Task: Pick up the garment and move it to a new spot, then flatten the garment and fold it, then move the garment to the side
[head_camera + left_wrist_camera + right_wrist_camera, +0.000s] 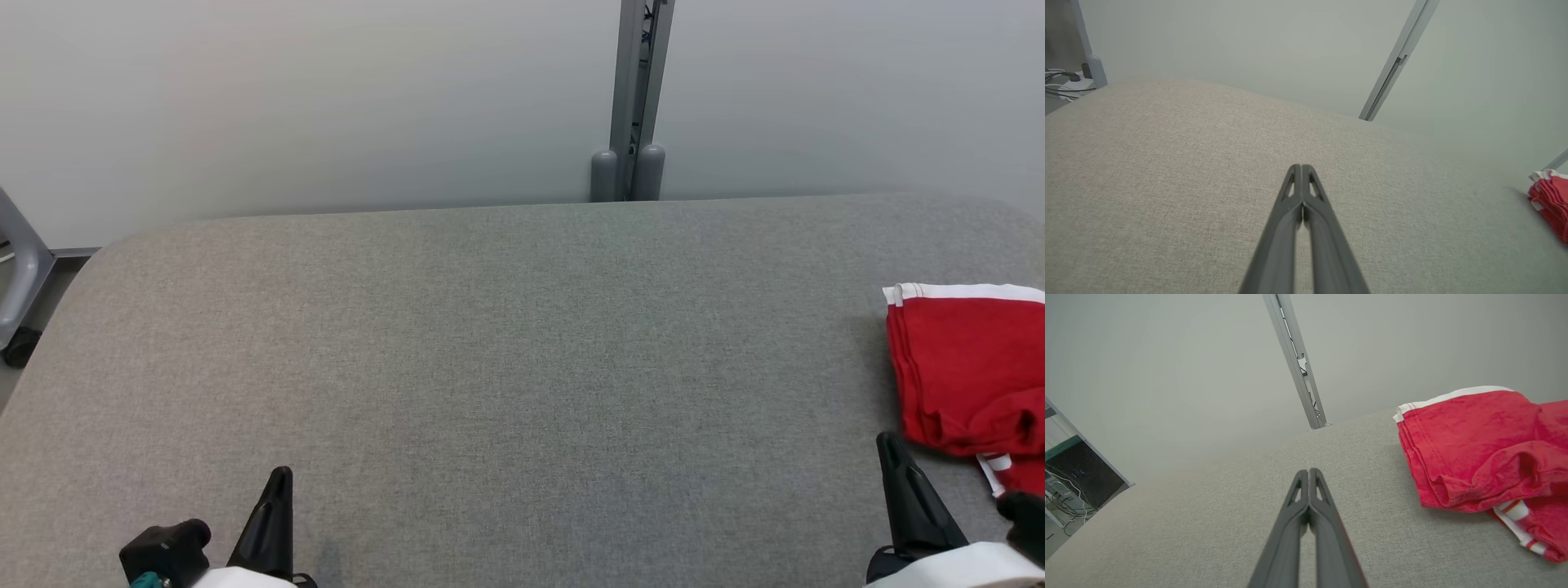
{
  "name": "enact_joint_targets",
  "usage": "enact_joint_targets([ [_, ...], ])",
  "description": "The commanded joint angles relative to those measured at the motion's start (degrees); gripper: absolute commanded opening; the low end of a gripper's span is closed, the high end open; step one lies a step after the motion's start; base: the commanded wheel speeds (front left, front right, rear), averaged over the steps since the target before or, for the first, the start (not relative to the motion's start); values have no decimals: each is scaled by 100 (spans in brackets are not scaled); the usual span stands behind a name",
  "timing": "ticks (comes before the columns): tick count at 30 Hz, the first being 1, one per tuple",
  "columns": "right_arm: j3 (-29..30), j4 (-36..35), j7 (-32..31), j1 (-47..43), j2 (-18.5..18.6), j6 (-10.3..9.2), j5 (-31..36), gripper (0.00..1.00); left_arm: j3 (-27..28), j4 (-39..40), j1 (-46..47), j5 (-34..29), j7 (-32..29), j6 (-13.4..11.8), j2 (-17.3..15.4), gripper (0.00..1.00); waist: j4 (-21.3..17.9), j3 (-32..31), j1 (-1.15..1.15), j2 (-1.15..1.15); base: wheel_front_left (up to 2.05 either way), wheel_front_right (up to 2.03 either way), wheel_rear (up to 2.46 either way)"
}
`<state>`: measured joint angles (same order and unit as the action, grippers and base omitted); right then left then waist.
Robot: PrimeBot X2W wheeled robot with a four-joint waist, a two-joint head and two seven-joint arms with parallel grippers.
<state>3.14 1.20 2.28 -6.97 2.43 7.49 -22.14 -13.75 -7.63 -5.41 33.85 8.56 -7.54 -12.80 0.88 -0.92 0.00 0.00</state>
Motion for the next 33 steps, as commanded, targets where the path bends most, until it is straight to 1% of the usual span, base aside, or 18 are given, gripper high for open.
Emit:
enact_joint_targets([
  [1, 21, -29, -36, 185, 70, 1, -298, 0, 116, 42, 196, 246, -34, 71, -12, 0, -1, 1, 0, 0, 0, 0, 0],
  [11, 38, 156, -130, 353, 93, 1, -1281, 0, 354, -77, 356, 1075, -213, 284, 101, 0, -9, 11, 0, 0, 0, 0, 0],
  [12, 38, 156, -130, 353, 93, 1, -1281, 0, 354, -77, 356, 1075, -213, 284, 101, 0, -9, 11, 0, 0, 0, 0, 0],
  [15, 43, 206, -160, 401, 98, 1, -1554, 0, 420, -107, 395, 1304, -264, 340, 133, 0, -11, 14, 0, 0, 0, 0, 0],
  [16, 47, 237, -176, 428, 101, 1, -1730, 0, 464, -129, 421, 1455, -297, 378, 155, 0, -13, 16, 0, 0, 0, 0, 0],
  [33, 88, 494, -326, 658, 120, 1, -3078, 0, 813, -241, 613, 2590, -560, 662, 328, 0, -26, 33, 0, 0, 0, 0, 0],
])
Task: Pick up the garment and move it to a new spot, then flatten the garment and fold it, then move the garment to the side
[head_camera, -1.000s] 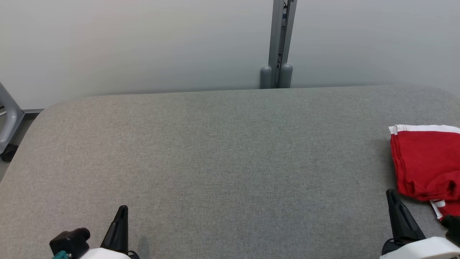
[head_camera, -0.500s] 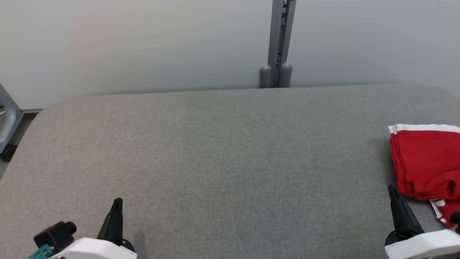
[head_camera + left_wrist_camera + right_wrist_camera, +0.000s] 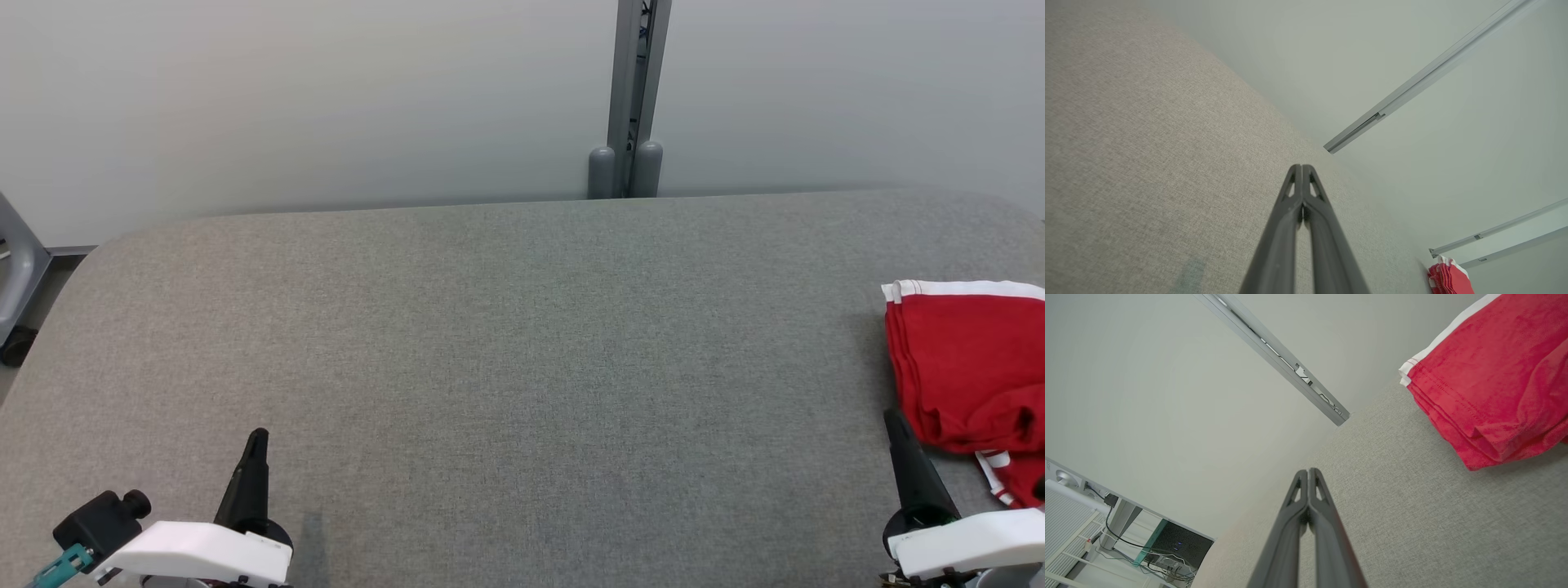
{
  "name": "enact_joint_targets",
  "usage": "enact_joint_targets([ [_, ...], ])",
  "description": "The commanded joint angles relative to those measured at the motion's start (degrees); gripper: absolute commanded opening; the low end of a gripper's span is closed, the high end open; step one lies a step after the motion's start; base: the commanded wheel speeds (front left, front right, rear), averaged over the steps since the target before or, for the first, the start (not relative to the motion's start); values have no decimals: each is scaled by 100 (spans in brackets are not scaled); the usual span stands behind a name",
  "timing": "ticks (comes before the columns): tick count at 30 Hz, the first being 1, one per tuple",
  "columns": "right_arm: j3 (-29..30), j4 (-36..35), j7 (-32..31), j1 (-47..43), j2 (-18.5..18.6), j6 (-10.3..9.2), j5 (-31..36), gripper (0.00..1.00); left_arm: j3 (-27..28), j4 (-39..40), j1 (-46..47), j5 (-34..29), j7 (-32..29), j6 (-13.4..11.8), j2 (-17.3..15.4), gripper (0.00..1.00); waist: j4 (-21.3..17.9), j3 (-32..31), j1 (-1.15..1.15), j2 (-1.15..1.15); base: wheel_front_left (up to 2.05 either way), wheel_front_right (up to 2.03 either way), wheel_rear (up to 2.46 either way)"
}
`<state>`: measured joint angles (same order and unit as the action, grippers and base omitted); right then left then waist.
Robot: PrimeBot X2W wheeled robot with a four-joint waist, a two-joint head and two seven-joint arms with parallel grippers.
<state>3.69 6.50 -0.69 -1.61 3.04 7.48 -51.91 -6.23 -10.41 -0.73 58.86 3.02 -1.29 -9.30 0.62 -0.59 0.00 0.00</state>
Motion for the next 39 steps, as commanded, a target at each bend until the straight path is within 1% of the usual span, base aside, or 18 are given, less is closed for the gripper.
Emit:
enact_joint_targets([
  [1, 35, -21, -38, 137, 60, 2, -174, 0, 83, 30, 156, 147, -23, 53, -13, 0, -1, 1, 0, 0, 0, 0, 0],
  [21, 83, 232, -191, 364, 67, 2, -1472, 0, 438, -91, 345, 1230, -295, 333, 168, 0, -16, 21, 0, 0, 0, 0, 0],
  [39, 128, 417, -309, 517, 66, 2, -2393, 0, 703, -184, 488, 2004, -499, 532, 308, 0, -30, 37, 0, 0, 0, 0, 0],
])
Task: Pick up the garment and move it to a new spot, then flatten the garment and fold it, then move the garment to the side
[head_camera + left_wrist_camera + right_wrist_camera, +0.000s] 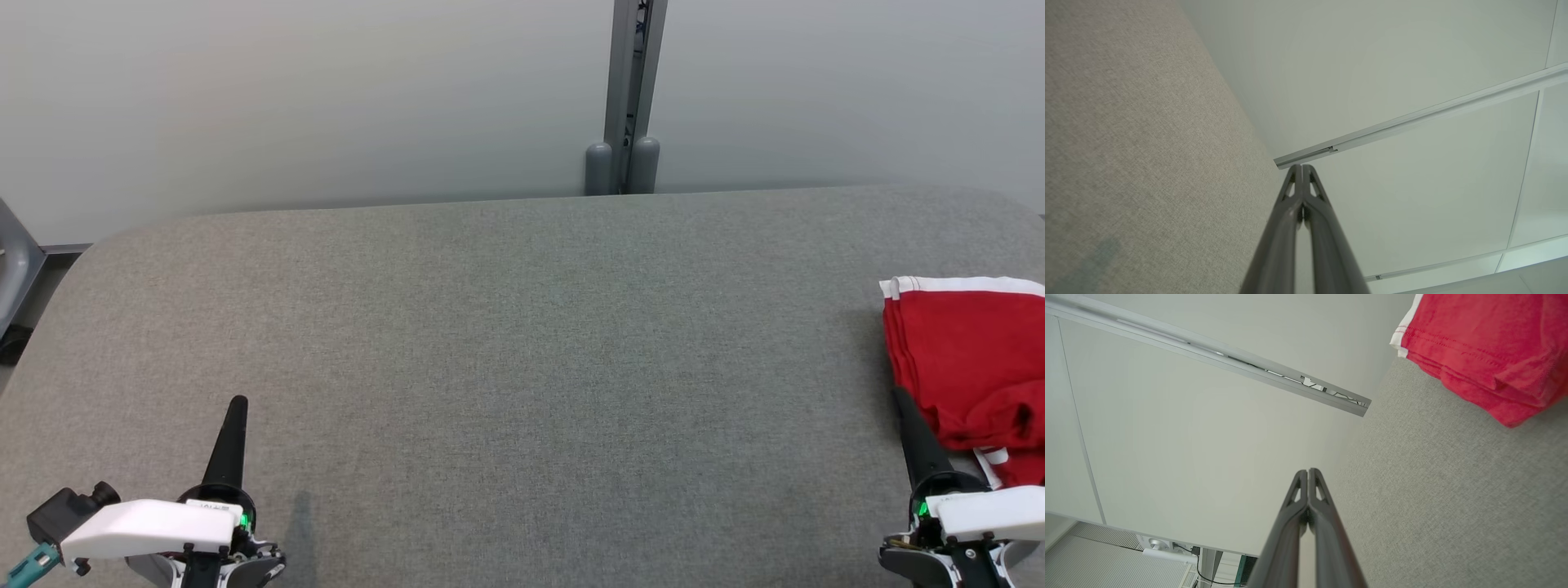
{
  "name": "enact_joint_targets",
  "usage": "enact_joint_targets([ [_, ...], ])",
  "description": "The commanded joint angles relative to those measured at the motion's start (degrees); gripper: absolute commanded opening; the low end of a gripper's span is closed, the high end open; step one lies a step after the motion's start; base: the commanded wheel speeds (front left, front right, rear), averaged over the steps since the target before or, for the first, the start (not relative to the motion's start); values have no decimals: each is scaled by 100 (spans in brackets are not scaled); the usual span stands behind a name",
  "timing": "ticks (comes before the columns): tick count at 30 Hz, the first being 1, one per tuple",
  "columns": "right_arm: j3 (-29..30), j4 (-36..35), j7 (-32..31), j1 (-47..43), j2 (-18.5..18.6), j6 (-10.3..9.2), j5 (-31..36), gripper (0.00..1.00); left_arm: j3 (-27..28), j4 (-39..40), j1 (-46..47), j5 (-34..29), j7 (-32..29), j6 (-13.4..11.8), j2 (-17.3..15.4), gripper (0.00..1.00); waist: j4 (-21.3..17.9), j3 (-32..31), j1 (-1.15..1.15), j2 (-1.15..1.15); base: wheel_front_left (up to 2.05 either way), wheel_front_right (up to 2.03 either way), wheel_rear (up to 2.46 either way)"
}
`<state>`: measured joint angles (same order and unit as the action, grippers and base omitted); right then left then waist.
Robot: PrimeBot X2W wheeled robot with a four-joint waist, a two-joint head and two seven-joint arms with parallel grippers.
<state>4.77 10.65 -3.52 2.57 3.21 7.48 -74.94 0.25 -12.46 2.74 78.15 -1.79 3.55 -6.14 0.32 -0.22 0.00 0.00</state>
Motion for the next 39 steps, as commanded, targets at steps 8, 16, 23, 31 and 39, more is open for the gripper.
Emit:
enact_joint_targets([
  [8, 41, 70, -77, 173, 47, 2, -481, 0, 169, -18, 199, 398, -110, 129, 47, 0, -7, 8, 0, 0, 0, 0, 0],
  [16, 61, 152, -124, 218, 44, 2, -846, 0, 276, -59, 250, 700, -189, 216, 104, 0, -13, 16, 0, 0, 0, 0, 0],
  [23, 81, 216, -176, 280, 41, 2, -1148, 0, 365, -89, 302, 963, -264, 272, 154, 0, -18, 23, 0, 0, 0, 0, 0],
  [31, 97, 266, -207, 319, 39, 2, -1435, 0, 451, -120, 336, 1190, -326, 338, 203, 0, -24, 30, 0, 0, 0, 0, 0],
  [39, 119, 342, -251, 391, 34, 2, -1786, 0, 554, -158, 390, 1476, -408, 422, 250, 0, -31, 39, 0, 0, 0, 0, 0],
])
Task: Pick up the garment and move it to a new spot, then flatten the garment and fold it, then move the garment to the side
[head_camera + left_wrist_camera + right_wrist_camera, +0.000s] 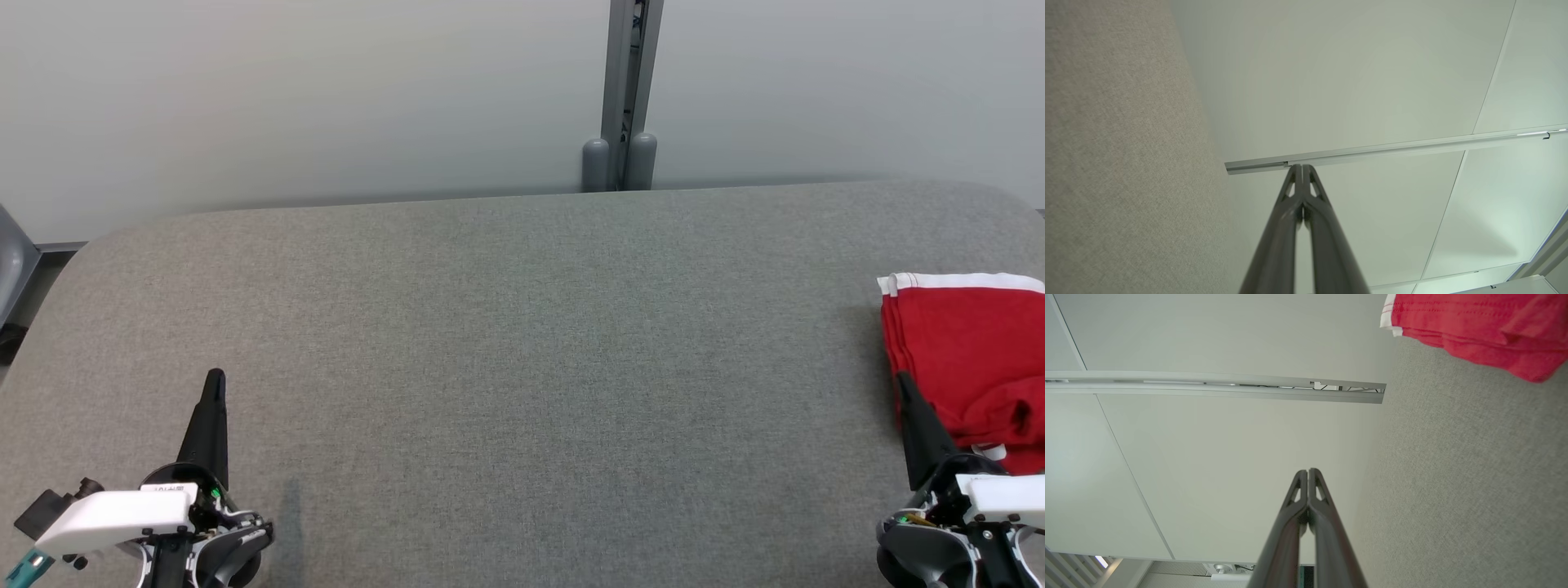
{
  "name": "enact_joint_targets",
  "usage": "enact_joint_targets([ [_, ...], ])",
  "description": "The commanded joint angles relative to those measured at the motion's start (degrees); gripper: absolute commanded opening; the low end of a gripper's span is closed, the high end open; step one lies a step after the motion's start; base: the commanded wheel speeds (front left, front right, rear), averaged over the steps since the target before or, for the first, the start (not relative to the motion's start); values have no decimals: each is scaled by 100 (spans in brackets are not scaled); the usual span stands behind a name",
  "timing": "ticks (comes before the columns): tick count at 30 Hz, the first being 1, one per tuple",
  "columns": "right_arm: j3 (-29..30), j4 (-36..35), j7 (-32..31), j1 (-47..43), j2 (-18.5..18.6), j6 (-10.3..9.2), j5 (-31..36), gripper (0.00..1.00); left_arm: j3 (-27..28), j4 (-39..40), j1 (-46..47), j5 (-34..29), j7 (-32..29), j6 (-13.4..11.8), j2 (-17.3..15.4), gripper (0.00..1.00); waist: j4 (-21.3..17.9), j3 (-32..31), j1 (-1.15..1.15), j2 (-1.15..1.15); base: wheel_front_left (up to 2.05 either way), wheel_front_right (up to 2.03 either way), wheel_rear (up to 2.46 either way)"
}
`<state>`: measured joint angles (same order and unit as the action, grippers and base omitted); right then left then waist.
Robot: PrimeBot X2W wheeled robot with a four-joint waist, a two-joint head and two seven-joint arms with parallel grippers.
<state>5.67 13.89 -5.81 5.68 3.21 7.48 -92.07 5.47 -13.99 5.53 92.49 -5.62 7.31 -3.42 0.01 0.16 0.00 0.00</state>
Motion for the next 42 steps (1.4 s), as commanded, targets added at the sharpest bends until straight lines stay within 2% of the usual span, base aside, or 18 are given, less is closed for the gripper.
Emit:
enact_joint_targets([
  [1, 31, 26, -30, 89, 33, 2, -105, 0, 44, -11, 113, 75, -36, 36, -14, 0, -1, 1, 0, 0, 0, 0, 0],
  [42, 57, 28, -63, 82, 3, 2, -57, 0, 83, -12, 106, 27, -67, 40, 17, 0, -1, 2, 0, 0, 0, 0, 0],
])
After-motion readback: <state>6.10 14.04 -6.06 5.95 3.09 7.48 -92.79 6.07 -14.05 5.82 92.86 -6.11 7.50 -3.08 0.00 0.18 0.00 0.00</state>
